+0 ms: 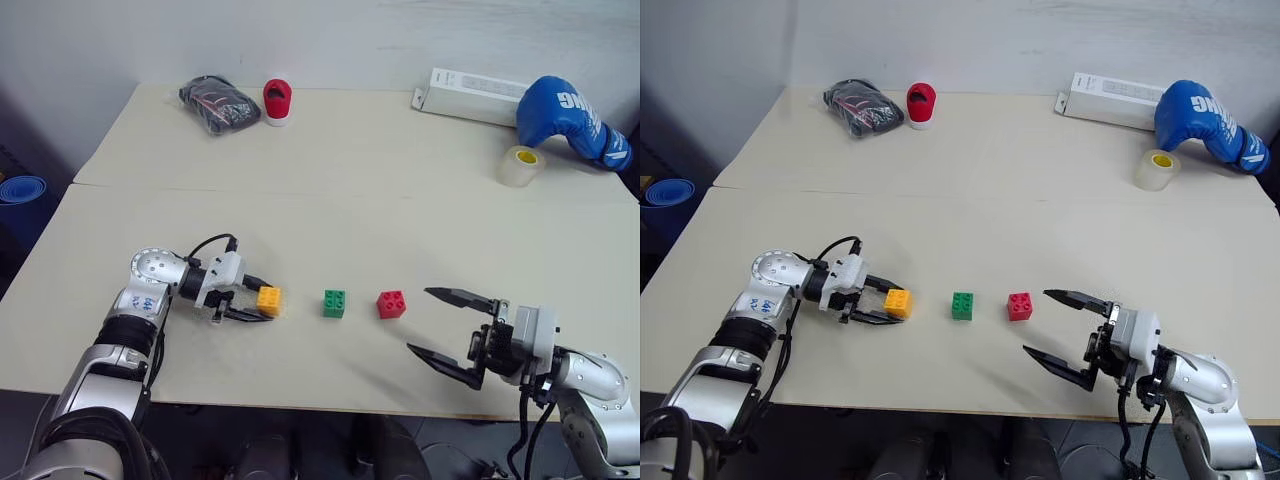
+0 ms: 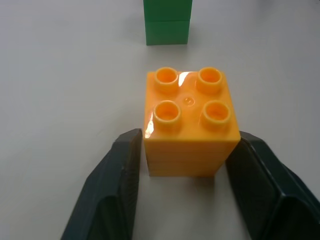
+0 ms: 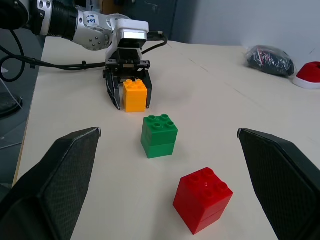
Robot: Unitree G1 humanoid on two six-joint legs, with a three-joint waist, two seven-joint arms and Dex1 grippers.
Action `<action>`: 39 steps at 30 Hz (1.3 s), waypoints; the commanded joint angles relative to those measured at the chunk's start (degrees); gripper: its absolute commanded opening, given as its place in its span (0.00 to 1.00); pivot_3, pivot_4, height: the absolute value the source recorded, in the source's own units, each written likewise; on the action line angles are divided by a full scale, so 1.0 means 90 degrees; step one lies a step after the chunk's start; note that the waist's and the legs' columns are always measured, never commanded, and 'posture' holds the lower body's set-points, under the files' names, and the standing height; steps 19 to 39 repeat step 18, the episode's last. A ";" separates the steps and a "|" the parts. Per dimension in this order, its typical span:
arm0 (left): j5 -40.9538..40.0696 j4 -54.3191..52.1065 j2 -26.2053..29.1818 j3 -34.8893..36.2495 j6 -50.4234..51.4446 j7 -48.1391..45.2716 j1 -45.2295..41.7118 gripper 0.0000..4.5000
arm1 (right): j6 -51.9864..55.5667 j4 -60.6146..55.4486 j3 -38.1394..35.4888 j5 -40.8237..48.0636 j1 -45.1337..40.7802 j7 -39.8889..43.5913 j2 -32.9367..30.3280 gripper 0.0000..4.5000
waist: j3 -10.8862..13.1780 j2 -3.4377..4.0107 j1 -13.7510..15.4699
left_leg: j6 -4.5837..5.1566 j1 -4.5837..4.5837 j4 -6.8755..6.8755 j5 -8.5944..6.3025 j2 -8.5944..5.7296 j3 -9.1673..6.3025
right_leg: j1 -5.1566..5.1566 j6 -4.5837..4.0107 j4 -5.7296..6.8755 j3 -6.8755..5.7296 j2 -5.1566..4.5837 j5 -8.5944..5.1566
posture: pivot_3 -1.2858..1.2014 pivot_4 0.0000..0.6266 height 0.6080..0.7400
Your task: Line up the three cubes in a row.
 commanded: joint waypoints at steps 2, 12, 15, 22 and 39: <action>-0.0287 -0.0517 0.0518 0.0571 0.0113 0.0125 0.0406 0.95 | -0.0078 0.0220 -0.0236 0.0149 -0.0253 0.0311 -0.0243 1.00 | 0.0000 0.0000 -0.0047 | -0.0003 -0.0002 0.0000 -0.0003 0.0006 0.0001 | -0.0003 0.0000 0.0000 0.0003 -0.0002 0.0000 | 0.52 0.24 1.00; -0.1450 -0.4299 0.1948 0.3584 0.1940 0.1340 0.4179 1.00 | -0.0114 0.1821 -0.0687 0.0232 -0.1413 0.2017 -0.1685 1.00 | 0.0012 0.0015 -0.0272 | 0.0009 -0.0003 0.0000 -0.0018 0.0005 -0.0014 | 0.0009 -0.0001 -0.0022 -0.0013 -0.0061 -0.0001 | 0.52 0.24 1.00; -0.1482 -0.4539 0.1883 0.3873 0.2177 0.1650 0.4698 1.00 | -0.0279 0.2489 -0.0555 0.0027 -0.1807 0.2340 -0.1783 1.00 | 0.0012 0.0016 -0.0140 | 0.0008 -0.0001 0.0001 -0.0016 0.0002 -0.0029 | 0.0014 -0.0002 -0.0044 -0.0025 -0.0070 -0.0001 | 0.52 0.24 1.00; -0.1356 -0.4543 0.1692 0.3998 0.1968 0.1978 0.4944 1.00 | -0.0509 0.2903 -0.0456 -0.0114 -0.2025 0.2464 -0.1640 1.00 | 0.0014 0.0020 -0.0046 | 0.0003 -0.0003 0.0000 -0.0018 0.0000 -0.0033 | 0.0011 -0.0005 -0.0038 -0.0029 -0.0073 -0.0003 | 0.52 0.24 1.00; -0.1356 -0.4543 0.1692 0.3998 0.1968 0.1978 0.4944 1.00 | -0.0509 0.2903 -0.0456 -0.0114 -0.2025 0.2464 -0.1640 1.00 | 0.0014 0.0020 -0.0046 | 0.0003 -0.0003 0.0000 -0.0018 0.0000 -0.0033 | 0.0011 -0.0005 -0.0038 -0.0029 -0.0073 -0.0003 | 0.52 0.24 1.00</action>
